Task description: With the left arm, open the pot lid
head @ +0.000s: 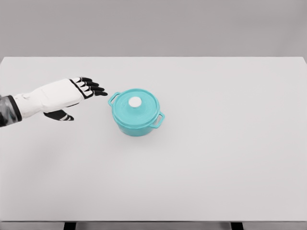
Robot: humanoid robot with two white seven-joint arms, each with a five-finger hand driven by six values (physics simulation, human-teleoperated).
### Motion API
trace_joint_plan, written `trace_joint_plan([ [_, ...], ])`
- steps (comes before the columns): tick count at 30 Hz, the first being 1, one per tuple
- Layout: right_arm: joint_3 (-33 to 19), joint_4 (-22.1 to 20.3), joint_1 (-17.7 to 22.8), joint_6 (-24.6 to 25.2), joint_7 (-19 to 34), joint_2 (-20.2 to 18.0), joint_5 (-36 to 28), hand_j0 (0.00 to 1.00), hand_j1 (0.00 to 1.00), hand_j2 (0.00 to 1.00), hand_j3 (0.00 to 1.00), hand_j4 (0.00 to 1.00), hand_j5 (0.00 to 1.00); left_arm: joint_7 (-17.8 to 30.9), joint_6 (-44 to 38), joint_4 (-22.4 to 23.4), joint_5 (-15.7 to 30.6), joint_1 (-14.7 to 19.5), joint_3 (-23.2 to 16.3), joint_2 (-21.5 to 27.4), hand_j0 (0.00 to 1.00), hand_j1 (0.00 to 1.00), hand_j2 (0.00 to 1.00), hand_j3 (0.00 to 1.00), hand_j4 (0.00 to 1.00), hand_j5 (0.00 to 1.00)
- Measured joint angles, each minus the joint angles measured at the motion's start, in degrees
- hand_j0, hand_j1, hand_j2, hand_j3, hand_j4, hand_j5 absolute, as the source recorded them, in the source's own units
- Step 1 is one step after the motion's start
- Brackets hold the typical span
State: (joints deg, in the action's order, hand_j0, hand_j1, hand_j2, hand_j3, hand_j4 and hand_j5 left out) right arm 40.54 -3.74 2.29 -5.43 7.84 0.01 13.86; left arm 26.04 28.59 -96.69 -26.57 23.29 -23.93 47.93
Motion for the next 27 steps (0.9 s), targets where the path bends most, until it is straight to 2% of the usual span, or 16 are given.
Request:
trace_joint_plan([
  [6,-0.01,0.07,0.44,0.02,-0.02,0.00,0.00,1.00,1.00,1.00,1.00,1.00,1.00,0.27,0.53,-0.40,-0.51,0.18,-0.88,-0.93,1.00,1.00,1.00,1.00,1.00,1.00],
  [10,-0.03,0.05,0.44,0.01,-0.02,0.00,-0.02,1.00,1.00,1.00,1.00,1.00,1.00,2.65,1.07,-0.59,-0.56,1.22,-1.30,-2.47,1.00,1.00,1.00,1.00,1.00,1.00],
  [11,-0.03,0.05,0.44,0.00,-0.01,0.00,-0.02,1.00,1.00,1.00,1.00,1.00,1.00,3.24,1.22,-0.57,-0.49,2.72,-1.79,-2.73,1.00,1.00,1.00,1.00,1.00,1.00],
  [13,-0.03,0.04,0.44,0.02,-0.01,0.00,-0.01,1.00,1.00,1.00,1.00,1.00,1.00,3.82,1.08,0.82,2.14,13.83,-6.11,-2.80,1.00,1.00,1.00,1.00,1.00,1.00],
  [15,-0.03,0.05,0.44,0.01,-0.02,0.00,-0.03,1.00,1.00,1.00,1.00,1.00,1.00,3.97,1.10,3.11,8.10,20.03,-12.39,-3.02,1.00,1.00,1.00,1.00,1.00,1.00],
  [16,-0.03,0.04,0.44,0.01,-0.02,0.00,-0.02,1.00,1.00,1.00,1.00,1.00,1.00,4.14,1.49,3.92,9.92,25.17,-15.98,-3.10,1.00,1.00,1.00,1.00,1.00,1.00],
  [17,-0.03,0.04,0.44,0.01,-0.02,0.00,-0.01,1.00,1.00,1.00,1.00,1.00,1.00,4.27,1.90,4.75,11.53,29.72,-19.96,-3.20,1.00,1.00,1.00,1.00,1.00,1.00],
  [20,-0.03,0.05,0.44,0.00,-0.02,0.00,-0.02,1.00,1.00,1.00,1.00,1.00,1.00,4.77,2.72,8.82,13.67,38.58,-30.58,-5.71,1.00,1.00,1.00,1.00,1.00,1.00],
  [23,-0.03,0.05,0.44,0.01,-0.02,0.00,-0.04,1.00,1.00,1.00,1.00,1.00,1.00,6.07,3.07,12.07,14.34,39.90,-37.03,-7.51,1.00,1.00,1.00,1.00,1.00,1.00],
  [27,-0.03,0.05,0.44,0.00,-0.02,0.00,-0.04,1.00,1.00,1.00,1.00,1.00,1.00,6.65,3.26,14.46,14.39,40.16,-39.83,-8.73,1.00,1.00,1.00,1.00,1.00,1.00],
])
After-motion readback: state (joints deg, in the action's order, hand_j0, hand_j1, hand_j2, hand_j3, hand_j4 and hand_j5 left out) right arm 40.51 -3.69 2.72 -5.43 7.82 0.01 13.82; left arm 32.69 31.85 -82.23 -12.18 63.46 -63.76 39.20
